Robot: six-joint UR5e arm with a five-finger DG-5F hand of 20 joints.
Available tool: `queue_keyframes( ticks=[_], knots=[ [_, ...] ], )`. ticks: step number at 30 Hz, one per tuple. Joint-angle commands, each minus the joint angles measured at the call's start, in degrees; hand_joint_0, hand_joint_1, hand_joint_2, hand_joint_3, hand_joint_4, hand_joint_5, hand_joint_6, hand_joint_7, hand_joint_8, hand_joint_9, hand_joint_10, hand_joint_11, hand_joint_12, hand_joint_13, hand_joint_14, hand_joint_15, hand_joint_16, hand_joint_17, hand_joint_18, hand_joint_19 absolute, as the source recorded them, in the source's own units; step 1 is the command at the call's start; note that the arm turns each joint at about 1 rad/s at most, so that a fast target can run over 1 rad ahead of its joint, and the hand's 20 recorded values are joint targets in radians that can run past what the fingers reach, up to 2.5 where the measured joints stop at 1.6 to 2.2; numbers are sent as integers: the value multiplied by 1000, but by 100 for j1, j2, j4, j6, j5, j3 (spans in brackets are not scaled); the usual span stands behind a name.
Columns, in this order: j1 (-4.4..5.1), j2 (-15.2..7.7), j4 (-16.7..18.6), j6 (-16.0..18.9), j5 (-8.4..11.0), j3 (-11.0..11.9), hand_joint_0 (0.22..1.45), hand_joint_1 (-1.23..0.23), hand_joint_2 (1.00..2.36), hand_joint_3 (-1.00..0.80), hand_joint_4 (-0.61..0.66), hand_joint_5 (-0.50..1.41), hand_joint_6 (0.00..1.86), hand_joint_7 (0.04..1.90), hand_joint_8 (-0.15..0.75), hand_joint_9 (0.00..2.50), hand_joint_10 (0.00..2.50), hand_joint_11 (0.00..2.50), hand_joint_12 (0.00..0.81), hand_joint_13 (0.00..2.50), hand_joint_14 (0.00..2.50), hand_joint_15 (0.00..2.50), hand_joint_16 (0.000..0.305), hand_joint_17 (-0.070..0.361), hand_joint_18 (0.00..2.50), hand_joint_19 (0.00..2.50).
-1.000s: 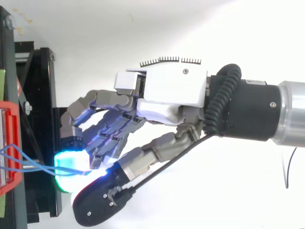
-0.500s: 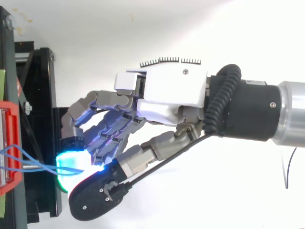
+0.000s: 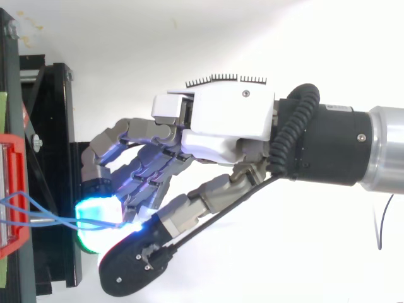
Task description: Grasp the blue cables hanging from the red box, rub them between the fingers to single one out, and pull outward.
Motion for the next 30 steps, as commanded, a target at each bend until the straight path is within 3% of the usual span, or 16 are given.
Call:
queue_keyframes(
  ticks=[1,6,11,16,22,26,30],
  knots=[
    [5,0,0,-15,-4,0,659,-945,1000,-500,72,-173,898,1028,242,678,10,349,355,755,19,515,44,100,725,499],
    [-4,0,0,-23,-13,0,476,-889,1000,-500,94,-167,899,1012,270,702,9,345,386,774,18,520,50,113,750,523],
    [5,0,9,-41,-22,0,450,-763,1000,-500,104,-158,893,1002,293,756,9,346,405,807,17,529,53,118,770,536],
    [-4,0,0,-94,5,0,587,-659,1000,-500,76,-154,881,1043,258,771,12,348,364,800,19,539,45,101,718,572],
    [-13,0,9,-129,5,0,627,-776,1014,-291,50,-161,895,1094,264,766,11,361,364,800,19,548,45,100,720,565],
    [-13,0,9,-129,5,0,662,-830,1016,-261,0,-169,905,1128,262,745,11,367,362,786,19,531,45,101,721,546],
    [-13,0,0,-129,-22,-9,725,-886,1011,-344,-22,-182,913,1161,256,704,12,349,360,771,19,516,45,101,720,521]
  ],
)
